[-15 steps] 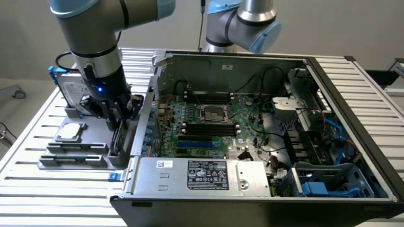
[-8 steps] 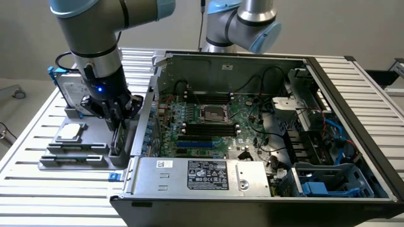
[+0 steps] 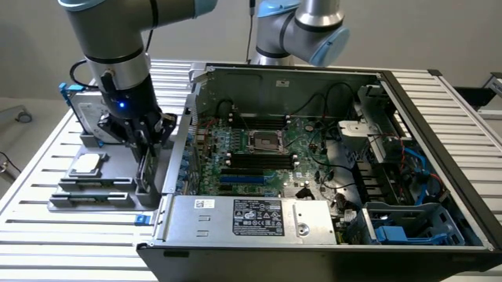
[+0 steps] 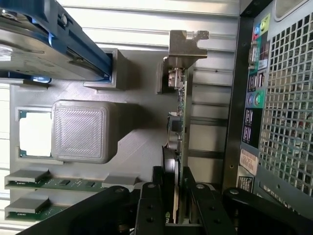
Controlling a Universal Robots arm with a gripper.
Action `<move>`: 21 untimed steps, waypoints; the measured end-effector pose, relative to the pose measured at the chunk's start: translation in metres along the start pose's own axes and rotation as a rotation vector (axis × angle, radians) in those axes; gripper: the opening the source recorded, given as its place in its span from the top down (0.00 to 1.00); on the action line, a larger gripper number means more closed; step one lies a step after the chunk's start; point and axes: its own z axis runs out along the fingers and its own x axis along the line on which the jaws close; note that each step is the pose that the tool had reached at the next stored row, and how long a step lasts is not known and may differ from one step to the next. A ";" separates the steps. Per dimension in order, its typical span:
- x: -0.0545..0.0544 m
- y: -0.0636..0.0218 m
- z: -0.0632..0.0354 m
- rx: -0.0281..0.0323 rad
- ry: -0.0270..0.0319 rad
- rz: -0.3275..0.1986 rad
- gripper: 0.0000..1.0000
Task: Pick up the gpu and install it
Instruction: 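Pick up the gpu and move the gpu toward the slot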
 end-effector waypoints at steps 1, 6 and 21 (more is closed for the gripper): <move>0.000 0.0002 -0.0035 -0.0001 0.0001 0.000 0.73; 0.001 0.0012 -0.0223 -0.0003 0.0000 0.000 0.73; 0.003 0.0037 -0.0871 -0.0005 -0.0004 0.005 0.73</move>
